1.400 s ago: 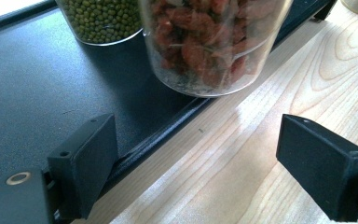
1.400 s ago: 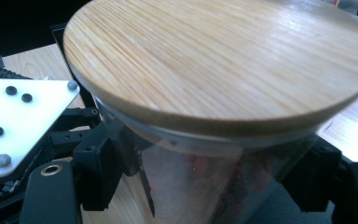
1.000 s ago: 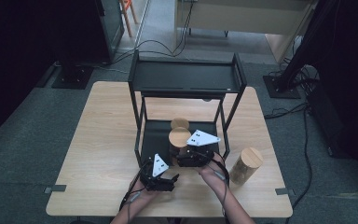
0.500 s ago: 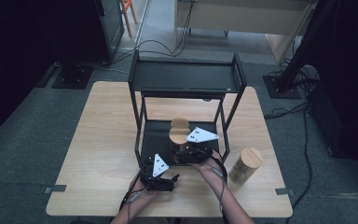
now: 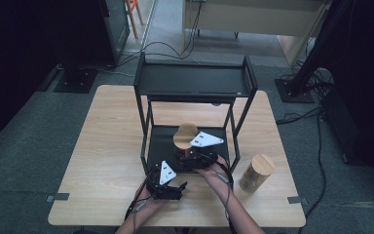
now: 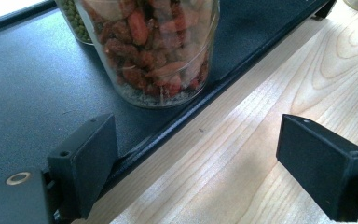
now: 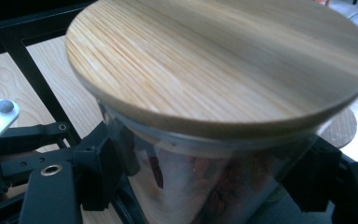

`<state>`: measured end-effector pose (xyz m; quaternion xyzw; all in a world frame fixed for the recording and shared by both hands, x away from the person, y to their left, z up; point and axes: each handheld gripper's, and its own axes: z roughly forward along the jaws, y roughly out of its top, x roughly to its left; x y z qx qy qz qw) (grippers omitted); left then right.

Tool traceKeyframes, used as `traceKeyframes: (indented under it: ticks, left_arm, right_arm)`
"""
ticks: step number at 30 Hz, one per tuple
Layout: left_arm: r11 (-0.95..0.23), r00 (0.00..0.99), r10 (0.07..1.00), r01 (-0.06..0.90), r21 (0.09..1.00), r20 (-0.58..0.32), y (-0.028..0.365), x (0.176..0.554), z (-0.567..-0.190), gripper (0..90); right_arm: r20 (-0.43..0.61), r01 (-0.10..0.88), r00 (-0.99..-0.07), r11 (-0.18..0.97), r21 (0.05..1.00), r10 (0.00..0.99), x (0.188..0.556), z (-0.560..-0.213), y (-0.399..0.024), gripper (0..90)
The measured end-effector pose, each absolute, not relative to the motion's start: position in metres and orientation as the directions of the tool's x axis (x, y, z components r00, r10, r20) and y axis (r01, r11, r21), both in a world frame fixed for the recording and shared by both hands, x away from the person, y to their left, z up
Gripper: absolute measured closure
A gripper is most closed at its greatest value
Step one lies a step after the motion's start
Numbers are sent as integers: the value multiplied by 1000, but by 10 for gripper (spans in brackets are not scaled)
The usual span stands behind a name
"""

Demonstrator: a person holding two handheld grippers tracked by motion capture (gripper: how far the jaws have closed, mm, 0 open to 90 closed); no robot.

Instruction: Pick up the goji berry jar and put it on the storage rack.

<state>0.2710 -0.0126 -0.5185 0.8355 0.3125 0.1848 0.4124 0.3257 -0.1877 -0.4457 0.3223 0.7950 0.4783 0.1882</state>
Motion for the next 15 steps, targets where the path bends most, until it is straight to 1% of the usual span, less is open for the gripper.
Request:
traceKeyframes:
  ticks: [15]
  left_arm:
    - [-470,736,675,367,803,59,-14,271,-519,128]
  right_arm:
    - [27,331,-731,320,888,682,328,-448,-189,247]
